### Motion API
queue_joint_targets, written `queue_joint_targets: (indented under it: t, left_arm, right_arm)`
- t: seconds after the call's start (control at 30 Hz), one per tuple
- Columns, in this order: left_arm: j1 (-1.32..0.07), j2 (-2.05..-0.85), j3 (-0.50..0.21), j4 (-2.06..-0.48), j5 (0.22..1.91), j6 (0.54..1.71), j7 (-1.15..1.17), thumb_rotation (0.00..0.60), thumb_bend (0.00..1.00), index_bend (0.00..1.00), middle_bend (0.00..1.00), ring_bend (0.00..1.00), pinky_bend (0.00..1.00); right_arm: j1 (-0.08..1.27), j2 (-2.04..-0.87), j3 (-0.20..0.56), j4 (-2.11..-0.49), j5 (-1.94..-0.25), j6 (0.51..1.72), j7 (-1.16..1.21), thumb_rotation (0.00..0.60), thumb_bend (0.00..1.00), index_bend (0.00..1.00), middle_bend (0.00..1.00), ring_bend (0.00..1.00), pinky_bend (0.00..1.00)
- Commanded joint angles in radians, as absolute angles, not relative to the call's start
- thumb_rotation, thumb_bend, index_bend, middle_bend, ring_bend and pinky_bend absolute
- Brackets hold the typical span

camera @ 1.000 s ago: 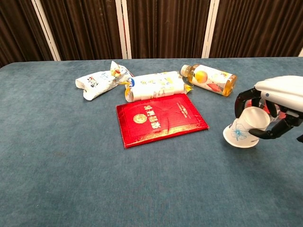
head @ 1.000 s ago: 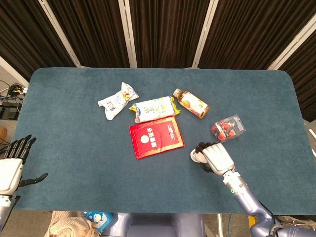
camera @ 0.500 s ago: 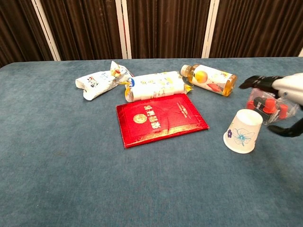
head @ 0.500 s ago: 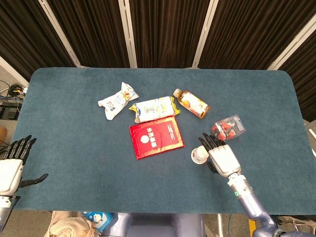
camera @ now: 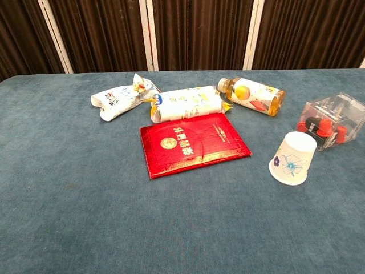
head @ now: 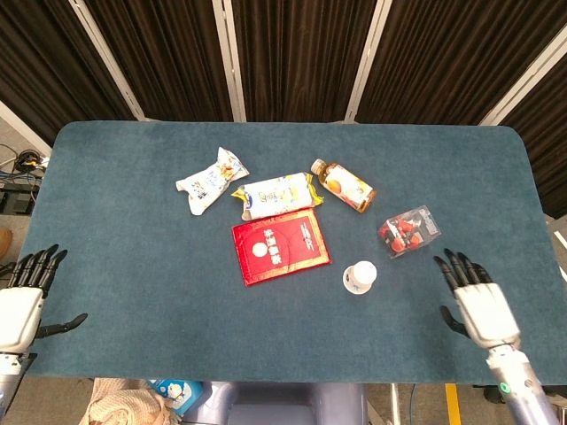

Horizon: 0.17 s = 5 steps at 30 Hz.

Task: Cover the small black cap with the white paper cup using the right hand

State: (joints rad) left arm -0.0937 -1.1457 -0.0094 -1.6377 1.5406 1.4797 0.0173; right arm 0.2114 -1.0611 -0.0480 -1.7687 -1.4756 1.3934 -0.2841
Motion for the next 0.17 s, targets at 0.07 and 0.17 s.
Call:
queue_joint_targets:
  t: [0.07, 0.17]
  left_arm:
    - [-0.093, -1.149, -0.007, -1.631, 1.552, 1.485, 0.018, 0.6, 0.0, 0.0, 0.0, 0.0, 0.02]
    - [-0.094, -1.151, -0.007, -1.628, 1.558, 1.489, 0.015, 0.6, 0.0, 0.0, 0.0, 0.0, 0.02]
  right_arm:
    - [0.137, -1.024, -0.076, -1.729, -1.508, 1.482, -0.202, 0.6, 0.39, 0.0, 0.0, 0.0, 0.13]
    - [0.109, -1.028, -0.078, -1.699, -1.524, 1.52, -0.171, 0.6, 0.39, 0.0, 0.0, 0.0, 0.11]
